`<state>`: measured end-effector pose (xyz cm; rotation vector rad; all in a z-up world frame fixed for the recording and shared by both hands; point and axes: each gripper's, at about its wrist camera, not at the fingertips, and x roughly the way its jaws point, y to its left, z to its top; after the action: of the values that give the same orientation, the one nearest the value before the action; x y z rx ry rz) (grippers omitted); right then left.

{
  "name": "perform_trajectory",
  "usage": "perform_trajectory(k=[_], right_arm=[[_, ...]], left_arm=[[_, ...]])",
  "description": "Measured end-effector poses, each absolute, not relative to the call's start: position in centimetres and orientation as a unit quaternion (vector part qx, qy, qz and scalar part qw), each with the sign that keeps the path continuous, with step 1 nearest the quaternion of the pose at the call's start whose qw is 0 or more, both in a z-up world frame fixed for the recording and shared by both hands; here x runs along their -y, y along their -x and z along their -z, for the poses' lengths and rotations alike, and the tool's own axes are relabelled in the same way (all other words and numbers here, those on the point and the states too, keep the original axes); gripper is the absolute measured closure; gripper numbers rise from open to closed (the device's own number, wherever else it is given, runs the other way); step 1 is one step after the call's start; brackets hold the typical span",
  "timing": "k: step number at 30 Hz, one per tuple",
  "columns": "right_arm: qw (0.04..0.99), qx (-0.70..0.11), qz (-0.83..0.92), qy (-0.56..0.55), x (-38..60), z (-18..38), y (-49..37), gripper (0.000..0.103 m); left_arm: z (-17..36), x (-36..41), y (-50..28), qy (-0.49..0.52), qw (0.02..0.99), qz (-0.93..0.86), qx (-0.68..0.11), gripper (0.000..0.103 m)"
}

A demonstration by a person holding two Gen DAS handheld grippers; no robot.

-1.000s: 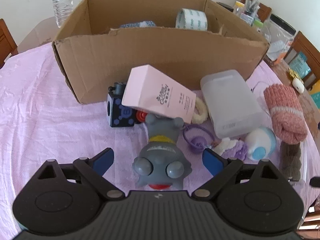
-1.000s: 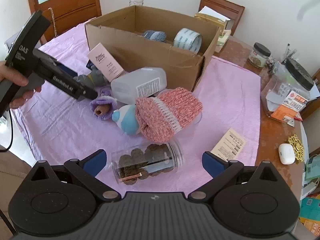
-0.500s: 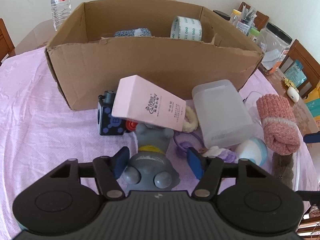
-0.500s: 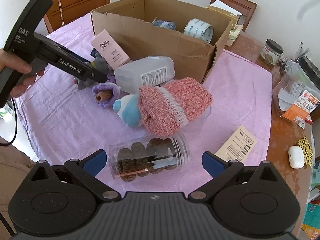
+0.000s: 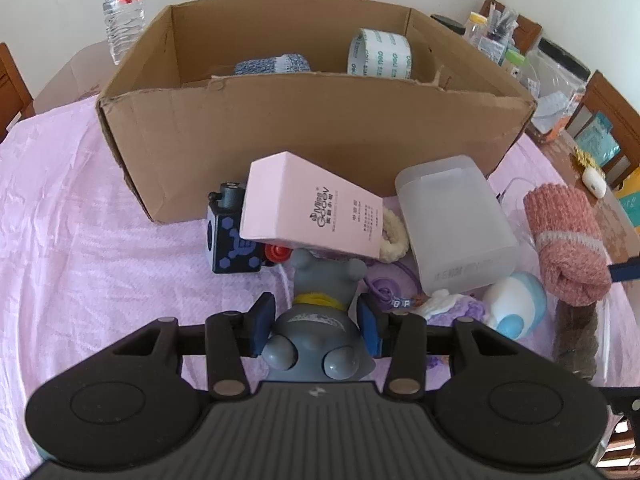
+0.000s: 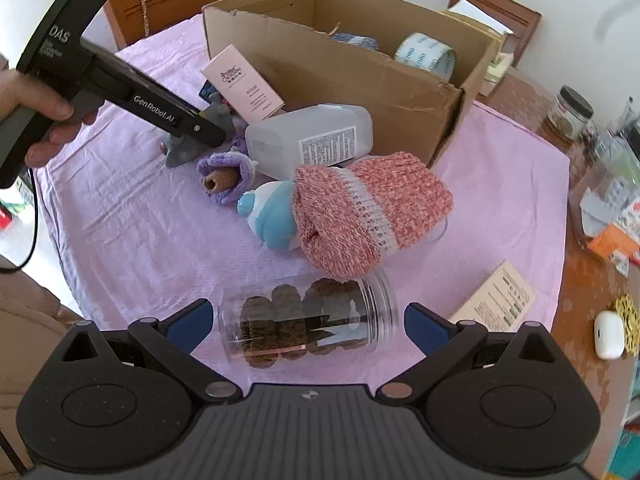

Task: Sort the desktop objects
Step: 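Grasp gray toy with left tool while right tool grasps clear cookie jar, then carry the gray toy and cookie jar into the cardboard box and open both tools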

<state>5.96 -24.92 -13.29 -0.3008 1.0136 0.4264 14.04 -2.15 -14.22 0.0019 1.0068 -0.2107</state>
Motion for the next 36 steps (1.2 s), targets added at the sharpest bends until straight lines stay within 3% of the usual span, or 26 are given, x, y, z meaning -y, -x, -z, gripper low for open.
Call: perform_trajectory(k=[5, 8, 36], right_arm=[[0.834, -0.483, -0.21, 0.165, 24.5, 13.9, -6.4, 0.001], [0.83, -0.486, -0.211, 0.172, 24.4, 14.1, -6.7, 0.008], [0.835, -0.468, -0.233, 0.172, 24.7, 6.9, -5.7, 0.008]], left_arm=[[14.6, 2.0, -14.1, -0.004, 0.869, 0.106, -0.484, 0.054], [14.6, 1.9, -14.0, 0.001, 0.868, 0.11, -0.484, 0.057], [7.6, 1.7, -12.6, -0.078, 0.846, 0.221, -0.478, 0.062]])
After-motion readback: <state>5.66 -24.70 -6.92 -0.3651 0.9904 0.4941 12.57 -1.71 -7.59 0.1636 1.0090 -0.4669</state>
